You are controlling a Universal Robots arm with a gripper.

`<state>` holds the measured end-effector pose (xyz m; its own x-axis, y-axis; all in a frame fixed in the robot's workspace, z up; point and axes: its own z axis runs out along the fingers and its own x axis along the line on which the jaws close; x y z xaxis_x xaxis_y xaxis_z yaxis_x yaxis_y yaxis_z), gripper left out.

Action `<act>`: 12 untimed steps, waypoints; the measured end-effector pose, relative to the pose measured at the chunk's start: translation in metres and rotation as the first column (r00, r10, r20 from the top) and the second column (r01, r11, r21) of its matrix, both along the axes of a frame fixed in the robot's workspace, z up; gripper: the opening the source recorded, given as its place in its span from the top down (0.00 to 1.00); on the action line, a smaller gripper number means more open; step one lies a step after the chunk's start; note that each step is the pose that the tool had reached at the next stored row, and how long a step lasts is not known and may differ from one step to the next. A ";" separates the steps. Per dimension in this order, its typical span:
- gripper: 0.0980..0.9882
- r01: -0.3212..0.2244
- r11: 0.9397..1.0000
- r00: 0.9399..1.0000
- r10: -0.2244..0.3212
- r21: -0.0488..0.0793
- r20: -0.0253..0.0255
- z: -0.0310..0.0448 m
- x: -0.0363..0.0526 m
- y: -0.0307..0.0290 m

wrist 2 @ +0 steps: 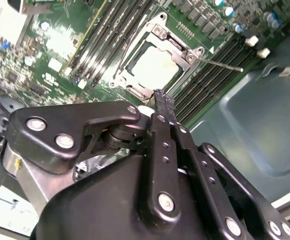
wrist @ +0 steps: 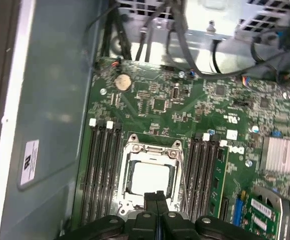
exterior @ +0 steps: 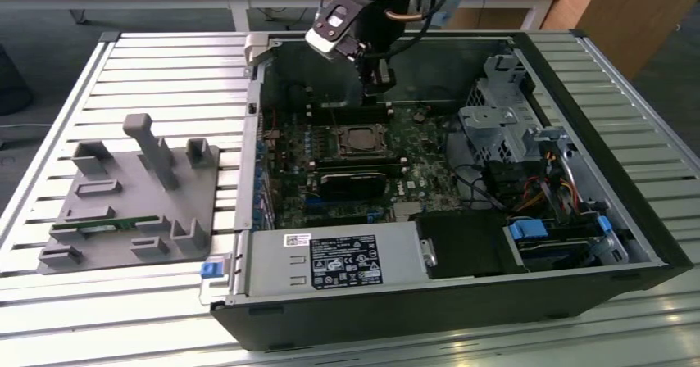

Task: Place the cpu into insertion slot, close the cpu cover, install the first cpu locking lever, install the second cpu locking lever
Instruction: 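Install the first cpu locking lever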

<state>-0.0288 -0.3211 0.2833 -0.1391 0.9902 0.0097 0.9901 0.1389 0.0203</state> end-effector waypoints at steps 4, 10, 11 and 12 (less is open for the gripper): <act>0.99 -0.072 0.997 0.997 0.072 0.000 0.000 -0.0009 0.0000 0.0000; 0.99 -0.194 0.981 0.981 0.194 0.000 0.000 -0.0022 0.0000 0.0000; 0.99 -0.213 0.977 0.977 0.213 0.000 0.000 -0.0024 0.0000 0.0000; 0.99 -0.231 0.973 0.973 0.231 0.000 0.000 -0.0026 0.0000 0.0000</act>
<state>-0.0287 -0.3211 0.2808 -0.3637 0.9315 0.0097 0.9314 0.3635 0.0203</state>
